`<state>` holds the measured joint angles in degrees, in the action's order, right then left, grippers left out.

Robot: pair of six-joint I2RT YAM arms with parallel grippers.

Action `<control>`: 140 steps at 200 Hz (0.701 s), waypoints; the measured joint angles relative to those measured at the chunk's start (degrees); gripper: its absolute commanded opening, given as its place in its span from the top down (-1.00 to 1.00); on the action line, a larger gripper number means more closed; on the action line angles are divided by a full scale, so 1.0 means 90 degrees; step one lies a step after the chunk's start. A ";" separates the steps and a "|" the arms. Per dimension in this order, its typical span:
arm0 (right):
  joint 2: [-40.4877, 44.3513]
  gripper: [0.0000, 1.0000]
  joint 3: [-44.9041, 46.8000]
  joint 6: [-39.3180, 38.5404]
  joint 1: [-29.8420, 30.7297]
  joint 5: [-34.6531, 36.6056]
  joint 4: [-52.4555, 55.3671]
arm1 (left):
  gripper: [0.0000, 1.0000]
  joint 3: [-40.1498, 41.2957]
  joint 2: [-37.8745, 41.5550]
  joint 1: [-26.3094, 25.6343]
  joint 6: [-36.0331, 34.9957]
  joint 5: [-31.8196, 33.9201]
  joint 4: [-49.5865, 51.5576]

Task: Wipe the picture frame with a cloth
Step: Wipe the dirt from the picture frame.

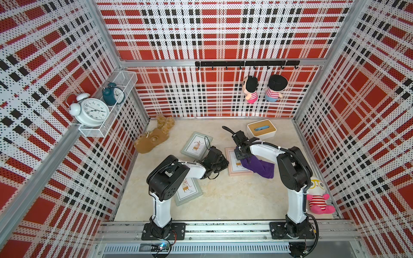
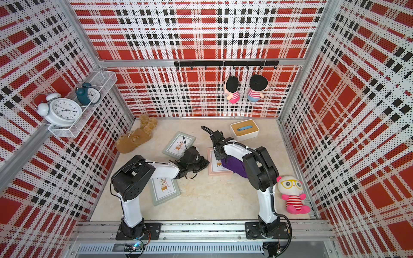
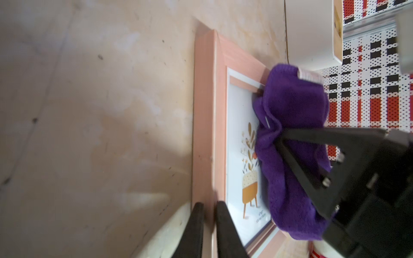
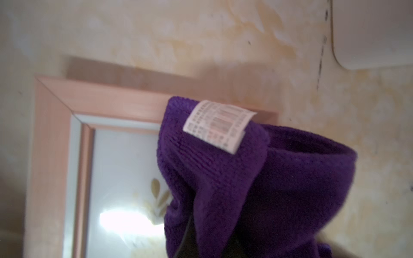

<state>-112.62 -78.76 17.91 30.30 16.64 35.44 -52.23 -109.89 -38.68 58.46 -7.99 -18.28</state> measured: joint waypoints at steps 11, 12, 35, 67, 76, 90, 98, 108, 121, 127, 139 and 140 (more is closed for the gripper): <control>0.0381 1.00 0.0301 0.0049 -0.0002 0.0112 0.0109 | 0.67 -0.0029 -0.0002 0.0000 -0.0012 -0.0007 0.0046; 0.0408 1.00 0.0316 0.0051 -0.0002 0.0121 0.0119 | 0.67 -0.0029 -0.0002 0.0000 -0.0015 -0.0007 0.0046; 0.0937 1.00 0.0549 0.0121 -0.0019 0.0051 0.0158 | 0.63 -0.0097 -0.0012 0.0000 -0.0097 -0.0015 0.0163; 0.0573 1.00 0.0420 0.0219 -0.0056 -0.0787 -0.0248 | 0.54 -0.0294 -0.0032 0.0002 -0.0359 -0.0027 0.0488; 0.0338 1.00 0.0308 0.0260 -0.0056 -0.0908 -0.0284 | 0.52 -0.0376 -0.0051 0.0002 -0.0452 -0.0049 0.0593; -0.0041 1.00 0.0073 0.0306 -0.0056 -0.1008 -0.0304 | 0.51 -0.0517 -0.0104 0.0002 -0.0585 -0.0080 0.0741; -0.0194 1.00 -0.0090 0.0316 -0.0056 -0.1025 -0.0287 | 0.51 -0.0612 -0.0146 0.0005 -0.0673 -0.0083 0.0811; -0.0289 1.00 -0.0279 0.0325 -0.0056 -0.1090 -0.0306 | 0.51 -0.0707 -0.0197 0.0015 -0.0748 -0.0083 0.0884; -0.0435 1.00 -0.0517 0.0328 -0.0068 -0.1326 -0.0413 | 0.56 -0.0811 -0.0274 0.0051 -0.0835 -0.0080 0.0925; -0.0505 1.00 -0.0585 0.0328 -0.0080 -0.1491 -0.0510 | 0.59 -0.0828 -0.0304 0.0061 -0.0855 -0.0070 0.0928; -0.0605 1.00 -0.0617 0.0342 -0.0087 -0.1863 -0.0733 | 0.61 -0.0835 -0.0313 0.0083 -0.0886 -0.0032 0.0925; -0.0610 1.00 -0.0617 0.0342 -0.0087 -0.1885 -0.0748 | 0.60 -0.0835 -0.0313 0.0083 -0.0889 -0.0029 0.0925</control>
<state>-118.10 -84.31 20.99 29.52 -0.32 28.71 -59.75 -112.71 -37.93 50.46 -8.25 -9.96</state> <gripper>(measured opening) 0.079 0.205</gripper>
